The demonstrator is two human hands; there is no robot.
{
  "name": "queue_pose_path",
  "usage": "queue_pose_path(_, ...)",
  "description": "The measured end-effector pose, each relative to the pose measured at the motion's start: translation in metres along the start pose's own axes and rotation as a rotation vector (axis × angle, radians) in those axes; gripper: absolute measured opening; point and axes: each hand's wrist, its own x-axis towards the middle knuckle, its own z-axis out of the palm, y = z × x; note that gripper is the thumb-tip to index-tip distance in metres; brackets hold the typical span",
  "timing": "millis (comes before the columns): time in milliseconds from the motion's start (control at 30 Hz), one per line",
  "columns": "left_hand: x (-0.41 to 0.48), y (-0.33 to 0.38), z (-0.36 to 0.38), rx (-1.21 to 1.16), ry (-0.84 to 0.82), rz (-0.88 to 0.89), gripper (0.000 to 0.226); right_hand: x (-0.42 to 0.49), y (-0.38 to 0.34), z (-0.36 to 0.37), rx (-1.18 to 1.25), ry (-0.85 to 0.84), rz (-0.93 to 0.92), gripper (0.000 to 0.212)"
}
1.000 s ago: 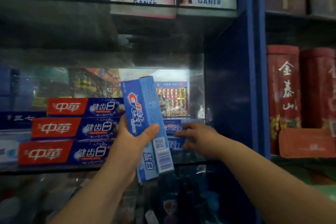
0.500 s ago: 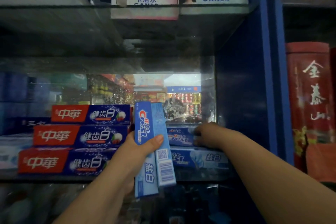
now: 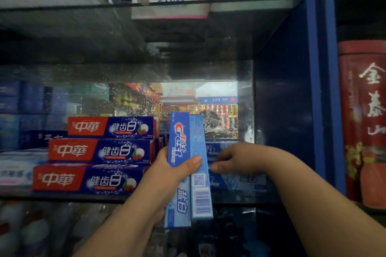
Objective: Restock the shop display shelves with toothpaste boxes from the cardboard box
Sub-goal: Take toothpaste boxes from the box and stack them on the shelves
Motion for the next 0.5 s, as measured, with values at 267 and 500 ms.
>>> queue_pose_path(267, 0.005, -0.003, -0.006, -0.007, -0.015, -0.036, 0.05, -0.004, 0.0, 0.027, -0.146, 0.09, 0.086, 0.061)
queue_pose_path(500, 0.006, -0.003, -0.005, 0.014, -0.013, -0.028, 0.055, -0.013, -0.008, 0.038, -0.188, 0.222, 0.102, 0.058)
